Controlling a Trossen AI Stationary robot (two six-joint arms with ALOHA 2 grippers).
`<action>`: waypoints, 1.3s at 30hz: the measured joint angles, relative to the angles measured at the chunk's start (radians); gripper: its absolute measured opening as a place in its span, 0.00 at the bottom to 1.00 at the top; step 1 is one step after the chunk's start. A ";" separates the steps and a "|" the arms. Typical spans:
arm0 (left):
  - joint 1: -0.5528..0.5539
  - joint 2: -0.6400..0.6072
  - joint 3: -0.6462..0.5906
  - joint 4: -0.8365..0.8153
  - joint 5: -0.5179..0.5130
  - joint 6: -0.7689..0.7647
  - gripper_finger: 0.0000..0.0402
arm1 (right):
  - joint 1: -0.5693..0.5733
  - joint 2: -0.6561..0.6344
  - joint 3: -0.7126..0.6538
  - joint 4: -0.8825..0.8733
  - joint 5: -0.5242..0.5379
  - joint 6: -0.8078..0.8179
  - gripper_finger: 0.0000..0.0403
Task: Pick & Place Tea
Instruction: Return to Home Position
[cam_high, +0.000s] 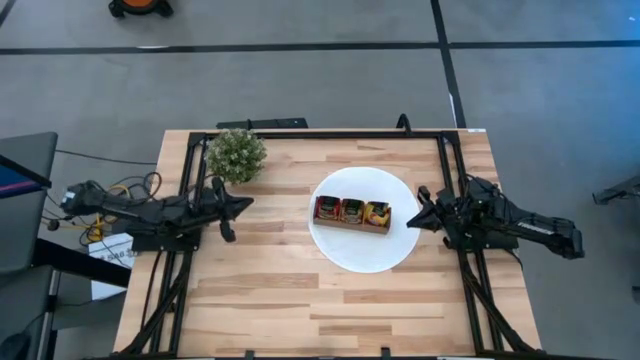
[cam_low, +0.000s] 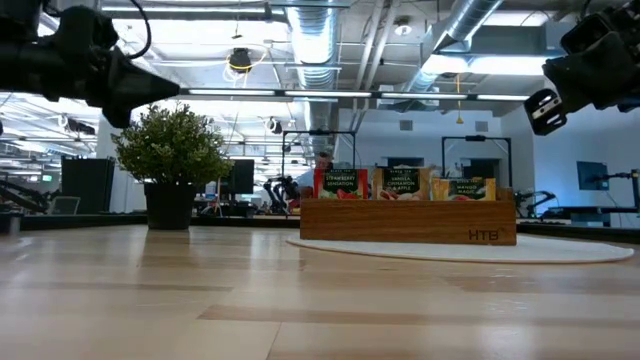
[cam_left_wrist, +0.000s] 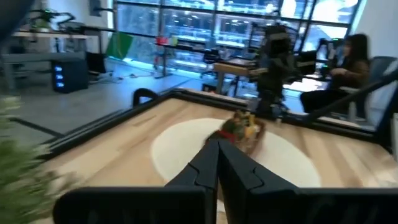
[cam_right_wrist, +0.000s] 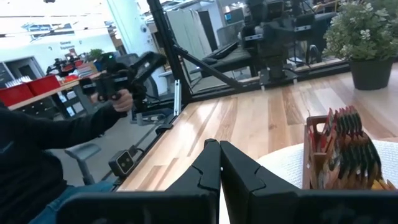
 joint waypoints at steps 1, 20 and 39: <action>0.012 -0.053 0.000 -0.059 -0.004 0.000 0.00 | 0.000 0.000 0.000 0.000 -0.005 -0.002 0.00; 0.071 -0.285 0.039 -0.408 -0.134 -0.002 0.00 | 0.000 0.000 0.000 0.001 0.008 -0.123 0.00; 0.071 -0.273 0.038 -0.407 -0.142 -0.005 0.00 | -0.003 0.000 -0.002 0.008 0.229 -0.293 0.00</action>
